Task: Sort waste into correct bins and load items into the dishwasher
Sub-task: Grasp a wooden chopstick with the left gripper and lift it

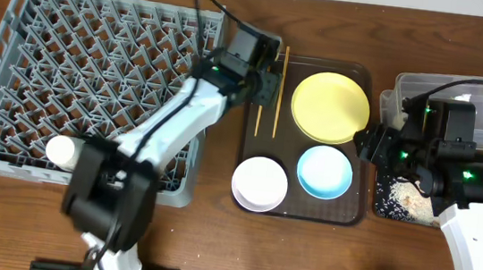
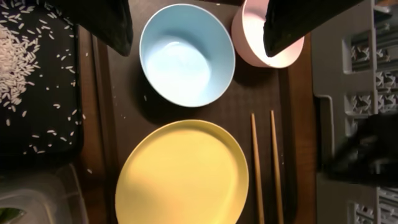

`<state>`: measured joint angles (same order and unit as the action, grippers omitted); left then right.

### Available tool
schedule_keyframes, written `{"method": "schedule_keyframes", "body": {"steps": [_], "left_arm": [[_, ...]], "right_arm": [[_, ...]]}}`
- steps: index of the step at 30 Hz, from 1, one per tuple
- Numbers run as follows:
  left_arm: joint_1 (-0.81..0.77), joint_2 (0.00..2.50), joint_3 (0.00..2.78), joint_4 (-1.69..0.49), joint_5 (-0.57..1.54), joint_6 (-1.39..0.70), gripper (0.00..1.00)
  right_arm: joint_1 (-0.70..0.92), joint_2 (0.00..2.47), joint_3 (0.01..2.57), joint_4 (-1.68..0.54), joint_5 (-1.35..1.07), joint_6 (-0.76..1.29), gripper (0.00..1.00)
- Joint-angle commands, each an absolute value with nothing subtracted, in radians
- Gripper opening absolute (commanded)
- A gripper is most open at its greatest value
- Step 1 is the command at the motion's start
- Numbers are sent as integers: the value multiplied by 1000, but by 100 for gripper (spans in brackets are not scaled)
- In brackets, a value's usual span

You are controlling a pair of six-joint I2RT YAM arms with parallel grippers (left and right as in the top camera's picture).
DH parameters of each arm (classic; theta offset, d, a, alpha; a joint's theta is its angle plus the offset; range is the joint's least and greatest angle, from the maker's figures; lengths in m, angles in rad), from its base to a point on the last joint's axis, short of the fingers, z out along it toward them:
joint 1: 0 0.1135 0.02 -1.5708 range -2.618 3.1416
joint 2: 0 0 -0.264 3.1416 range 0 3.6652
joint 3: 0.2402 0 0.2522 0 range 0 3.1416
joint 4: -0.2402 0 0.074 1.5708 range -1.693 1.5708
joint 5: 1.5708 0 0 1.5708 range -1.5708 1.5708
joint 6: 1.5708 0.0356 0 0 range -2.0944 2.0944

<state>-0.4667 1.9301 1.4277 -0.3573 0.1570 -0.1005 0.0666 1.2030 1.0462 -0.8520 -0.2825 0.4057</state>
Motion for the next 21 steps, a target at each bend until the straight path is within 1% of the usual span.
{"method": "schedule_keyframes", "body": {"steps": [1,4,11,16,18,19,21], "left_arm": [[-464,2007,1445,-324,137,-94,57],[-464,2068,1445,-287,137,-94,49],[-464,2159,1445,-206,137,-130,47],[-464,2201,1444,-198,117,-133,38],[-464,2211,1444,-200,118,-133,32],[-464,2211,1444,-204,118,-136,25],[-464,2210,1444,-204,119,-136,20]], "right_arm": [[60,1203,1051,-858,-303,403,63],[60,1203,1051,-857,-303,403,61],[60,1203,1051,-859,-303,403,59],[60,1203,1051,-860,-303,403,56],[60,1203,1051,-859,-303,403,56],[60,1203,1051,-859,-303,404,56],[60,1203,1051,-859,-303,403,55]]}}
